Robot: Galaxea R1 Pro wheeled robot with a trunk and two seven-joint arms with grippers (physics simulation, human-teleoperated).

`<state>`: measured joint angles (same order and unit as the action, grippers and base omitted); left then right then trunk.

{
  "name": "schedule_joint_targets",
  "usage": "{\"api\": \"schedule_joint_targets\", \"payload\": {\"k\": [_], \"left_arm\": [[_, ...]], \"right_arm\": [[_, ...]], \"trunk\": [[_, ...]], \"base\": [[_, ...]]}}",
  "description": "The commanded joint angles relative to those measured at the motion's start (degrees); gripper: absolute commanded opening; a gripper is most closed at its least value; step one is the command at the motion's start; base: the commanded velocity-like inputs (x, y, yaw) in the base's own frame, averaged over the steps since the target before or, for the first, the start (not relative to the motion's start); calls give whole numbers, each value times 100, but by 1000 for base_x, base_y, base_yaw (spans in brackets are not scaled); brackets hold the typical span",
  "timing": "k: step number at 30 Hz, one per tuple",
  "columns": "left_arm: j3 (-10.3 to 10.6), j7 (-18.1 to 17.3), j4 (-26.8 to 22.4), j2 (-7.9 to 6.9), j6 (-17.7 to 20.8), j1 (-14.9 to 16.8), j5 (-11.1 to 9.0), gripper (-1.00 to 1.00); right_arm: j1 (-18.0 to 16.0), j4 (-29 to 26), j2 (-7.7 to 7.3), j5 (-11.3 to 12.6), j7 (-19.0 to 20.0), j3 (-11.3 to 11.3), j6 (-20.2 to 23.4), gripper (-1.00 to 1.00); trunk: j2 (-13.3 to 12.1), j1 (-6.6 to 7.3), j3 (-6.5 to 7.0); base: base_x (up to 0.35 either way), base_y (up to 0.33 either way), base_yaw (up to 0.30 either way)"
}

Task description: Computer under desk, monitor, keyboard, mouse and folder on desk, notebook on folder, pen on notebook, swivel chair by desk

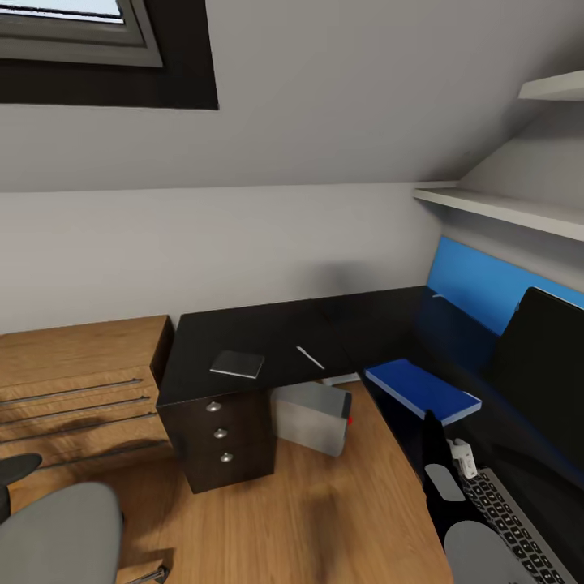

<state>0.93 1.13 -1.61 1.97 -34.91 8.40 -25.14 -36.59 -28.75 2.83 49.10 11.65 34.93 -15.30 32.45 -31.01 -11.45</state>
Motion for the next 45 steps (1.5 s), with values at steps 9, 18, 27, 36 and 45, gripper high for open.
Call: {"api": "schedule_joint_targets", "payload": {"k": [9, 18, 27, 36, 45], "left_arm": [[12, 18, 3, 5, -8, 4, -8, 100], [12, 19, 3, 5, -7, 4, -8, 100], [12, 22, 3, 5, -16, 2, 0, 100], [12, 20, 3, 5, -16, 2, 1, 100], [12, 14, 3, 5, -16, 4, 1, 100]], "right_arm": [[-6, 1, -9, 63, 48, 23, 1, -100], [-6, 5, -19, 67, 48, 28, 1, -100], [-6, 17, -19, 73, 37, 32, 13, -100], [-6, 11, -19, 73, -293, 20, 18, -100], [-6, 10, -19, 73, -312, 21, 18, -100]], "trunk": [[8, -3, -9], [8, -3, -9], [8, -3, -9], [8, -3, -9], [8, -3, -9]], "base": [[50, 48, 0], [1, 1, 0], [0, 0, 0], [0, 0, 0], [0, 19, 0]]}}
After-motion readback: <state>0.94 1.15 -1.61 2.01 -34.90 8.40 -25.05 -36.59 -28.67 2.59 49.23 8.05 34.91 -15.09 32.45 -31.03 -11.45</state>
